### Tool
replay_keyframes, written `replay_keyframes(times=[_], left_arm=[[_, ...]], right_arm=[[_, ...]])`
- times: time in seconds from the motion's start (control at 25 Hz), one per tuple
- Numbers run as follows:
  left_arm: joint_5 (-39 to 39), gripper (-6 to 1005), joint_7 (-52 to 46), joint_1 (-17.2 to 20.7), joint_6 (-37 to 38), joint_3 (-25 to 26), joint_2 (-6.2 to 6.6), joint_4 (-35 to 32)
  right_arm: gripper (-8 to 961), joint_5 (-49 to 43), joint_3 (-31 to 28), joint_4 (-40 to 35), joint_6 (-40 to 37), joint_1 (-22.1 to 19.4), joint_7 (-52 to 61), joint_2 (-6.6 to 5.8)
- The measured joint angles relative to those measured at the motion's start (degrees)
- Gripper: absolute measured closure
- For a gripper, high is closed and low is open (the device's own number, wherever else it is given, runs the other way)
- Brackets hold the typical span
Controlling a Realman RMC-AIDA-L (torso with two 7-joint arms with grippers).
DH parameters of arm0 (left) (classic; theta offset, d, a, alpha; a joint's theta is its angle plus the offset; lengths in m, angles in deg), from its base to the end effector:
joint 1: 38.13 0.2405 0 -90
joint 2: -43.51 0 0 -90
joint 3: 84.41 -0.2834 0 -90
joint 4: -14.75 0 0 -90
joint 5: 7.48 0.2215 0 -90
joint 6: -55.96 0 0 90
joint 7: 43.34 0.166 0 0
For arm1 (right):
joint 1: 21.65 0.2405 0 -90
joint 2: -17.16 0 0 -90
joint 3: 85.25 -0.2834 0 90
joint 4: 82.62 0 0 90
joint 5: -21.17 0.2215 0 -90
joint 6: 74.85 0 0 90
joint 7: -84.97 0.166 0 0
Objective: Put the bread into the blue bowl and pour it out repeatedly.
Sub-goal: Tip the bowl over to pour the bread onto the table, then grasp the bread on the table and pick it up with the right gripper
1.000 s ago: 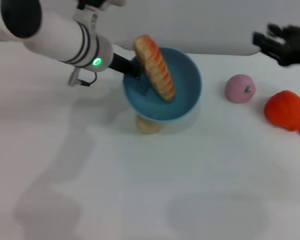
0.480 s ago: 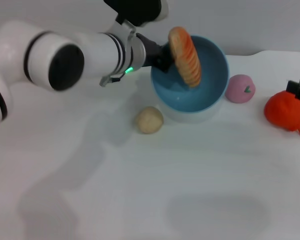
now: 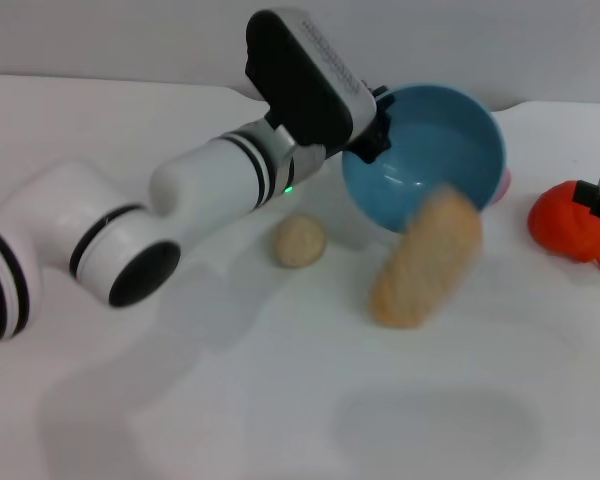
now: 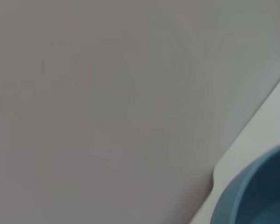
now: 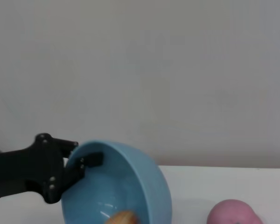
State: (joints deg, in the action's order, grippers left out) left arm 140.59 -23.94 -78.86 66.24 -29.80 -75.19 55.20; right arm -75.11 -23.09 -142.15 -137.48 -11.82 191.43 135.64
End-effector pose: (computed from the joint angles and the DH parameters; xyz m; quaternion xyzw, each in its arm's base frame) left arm -0.1713 0.4486 -0.1537 -0.9015 -0.0351 -0.0913 0.4217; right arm 0.3327 0.3501 0.0148 -0.8244 0.4096 0.2381 0.3097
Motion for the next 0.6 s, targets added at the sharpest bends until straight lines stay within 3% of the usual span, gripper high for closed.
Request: replay_keyframes(times=[0.2, 0.48, 0.6], left_arm=[[-0.2, 992, 5.6, 1.9, 9.2, -3.7, -0.26, -1.1], [-0.7, 992, 5.5, 2.0, 11.7, -4.3, -0.30, -2.4], [-5.3, 992, 4.6, 2.2, 10.6, -2.4, -0.23, -1.4]], right_arm=[[534, 0.1, -0.2, 0.3, 0.0, 0.0, 0.1, 0.00], [534, 0.0, 0.5, 0.3, -0.8, 0.5, -1.6, 0.12], [534, 0.0, 1.7, 0.1, -2.2, 1.1, -3.7, 0.26]])
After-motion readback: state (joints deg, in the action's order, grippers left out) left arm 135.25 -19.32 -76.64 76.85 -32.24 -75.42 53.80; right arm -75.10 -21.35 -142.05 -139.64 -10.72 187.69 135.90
